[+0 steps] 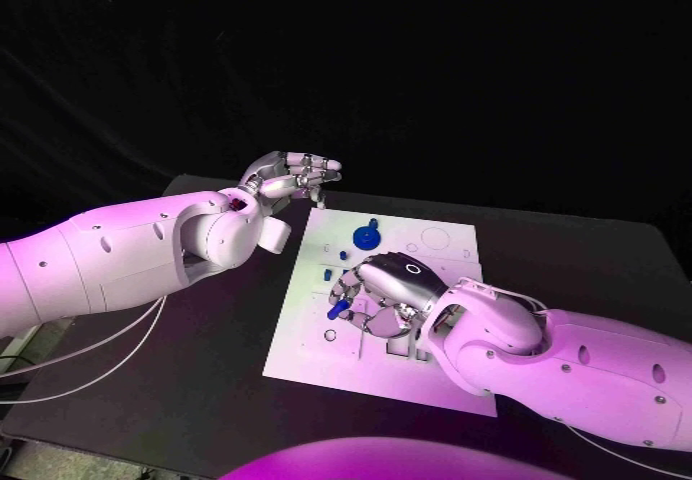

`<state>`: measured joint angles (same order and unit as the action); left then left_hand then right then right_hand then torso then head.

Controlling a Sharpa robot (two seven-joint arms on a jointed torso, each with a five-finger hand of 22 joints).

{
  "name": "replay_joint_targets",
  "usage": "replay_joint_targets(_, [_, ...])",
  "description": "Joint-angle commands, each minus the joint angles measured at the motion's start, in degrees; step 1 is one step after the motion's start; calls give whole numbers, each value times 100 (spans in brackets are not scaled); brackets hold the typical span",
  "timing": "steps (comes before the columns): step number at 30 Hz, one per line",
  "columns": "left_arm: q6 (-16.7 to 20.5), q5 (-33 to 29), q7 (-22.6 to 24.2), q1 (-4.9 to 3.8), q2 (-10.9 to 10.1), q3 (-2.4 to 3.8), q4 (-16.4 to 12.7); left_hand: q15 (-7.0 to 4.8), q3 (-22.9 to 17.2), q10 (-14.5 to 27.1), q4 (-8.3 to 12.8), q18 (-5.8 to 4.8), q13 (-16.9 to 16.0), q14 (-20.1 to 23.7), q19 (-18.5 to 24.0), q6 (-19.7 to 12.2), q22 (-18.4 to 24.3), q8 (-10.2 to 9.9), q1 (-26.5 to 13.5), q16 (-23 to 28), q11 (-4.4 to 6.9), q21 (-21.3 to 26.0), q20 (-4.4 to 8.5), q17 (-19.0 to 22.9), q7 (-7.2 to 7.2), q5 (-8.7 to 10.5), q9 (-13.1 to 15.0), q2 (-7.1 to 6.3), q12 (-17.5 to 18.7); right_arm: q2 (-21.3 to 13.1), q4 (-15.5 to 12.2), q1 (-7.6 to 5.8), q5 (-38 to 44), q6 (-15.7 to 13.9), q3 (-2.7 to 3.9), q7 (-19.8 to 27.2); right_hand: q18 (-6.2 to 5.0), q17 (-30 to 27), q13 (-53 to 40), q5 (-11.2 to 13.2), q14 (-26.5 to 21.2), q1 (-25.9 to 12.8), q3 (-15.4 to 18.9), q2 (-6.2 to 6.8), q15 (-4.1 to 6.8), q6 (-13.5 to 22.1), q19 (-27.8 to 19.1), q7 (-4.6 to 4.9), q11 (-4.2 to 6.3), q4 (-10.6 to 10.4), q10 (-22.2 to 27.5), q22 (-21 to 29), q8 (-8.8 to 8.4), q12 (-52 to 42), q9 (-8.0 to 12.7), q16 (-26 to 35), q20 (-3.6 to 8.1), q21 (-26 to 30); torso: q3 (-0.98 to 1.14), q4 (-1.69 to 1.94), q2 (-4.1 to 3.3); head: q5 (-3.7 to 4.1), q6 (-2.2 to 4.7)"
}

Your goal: Assemble the parts on the task board

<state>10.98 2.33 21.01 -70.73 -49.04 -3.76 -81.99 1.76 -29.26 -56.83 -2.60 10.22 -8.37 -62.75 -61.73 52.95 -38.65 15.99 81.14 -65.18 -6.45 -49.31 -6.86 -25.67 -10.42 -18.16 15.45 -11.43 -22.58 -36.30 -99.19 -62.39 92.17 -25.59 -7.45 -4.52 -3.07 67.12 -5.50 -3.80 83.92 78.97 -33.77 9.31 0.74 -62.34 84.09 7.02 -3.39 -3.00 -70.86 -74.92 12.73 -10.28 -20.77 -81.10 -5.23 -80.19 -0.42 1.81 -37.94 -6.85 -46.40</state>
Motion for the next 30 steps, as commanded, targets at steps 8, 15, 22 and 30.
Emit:
replay_joint_targets(8, [-70,-65,16,-7,56,2,-12,9,-16,40,23,36,-16,31,51,-46,5,26,6,-15,-9,36,8,11,9,-31,6,51,-56,338,399,257,-56,146,-55,205,82,-24,-9,-36,202,0,-15,-1,47,-11,189,14,21,12,-57,-1110,18,7,-67,-20,48,51,7,-2,-11,-94,-57])
replay_joint_targets(15, [-87,-65,6,-8,66,3,-11,9,-15,42,22,36,-17,31,51,-47,5,27,3,-16,-9,36,8,12,8,-30,6,51,-59,436,603,337,83,295,-77,133,80,-27,-11,-36,201,-10,-18,0,45,-6,184,16,19,13,-57,-1106,17,11,-69,-19,48,63,8,-11,-9,-109,-80])
replay_joint_targets(22, [-90,-65,0,-8,57,3,-13,9,-15,42,22,36,-17,31,51,-47,5,27,3,-16,-9,36,8,12,8,-30,6,51,-59,477,689,367,257,354,-84,15,80,-27,-11,-36,201,-10,-18,0,45,-6,184,16,19,13,-57,-1106,17,11,-69,-19,48,63,14,-3,-9,-122,-92])
replay_joint_targets(30, [-92,-65,-8,-9,40,3,-18,10,-12,48,19,36,-19,32,52,-49,5,30,-4,-17,-10,36,7,14,8,-28,6,51,-67,477,703,376,519,376,-86,-135,81,-26,-13,-31,201,-25,-21,4,43,-2,187,18,16,16,-57,-1109,18,19,-72,-20,48,56,8,-5,-10,-128,-106])
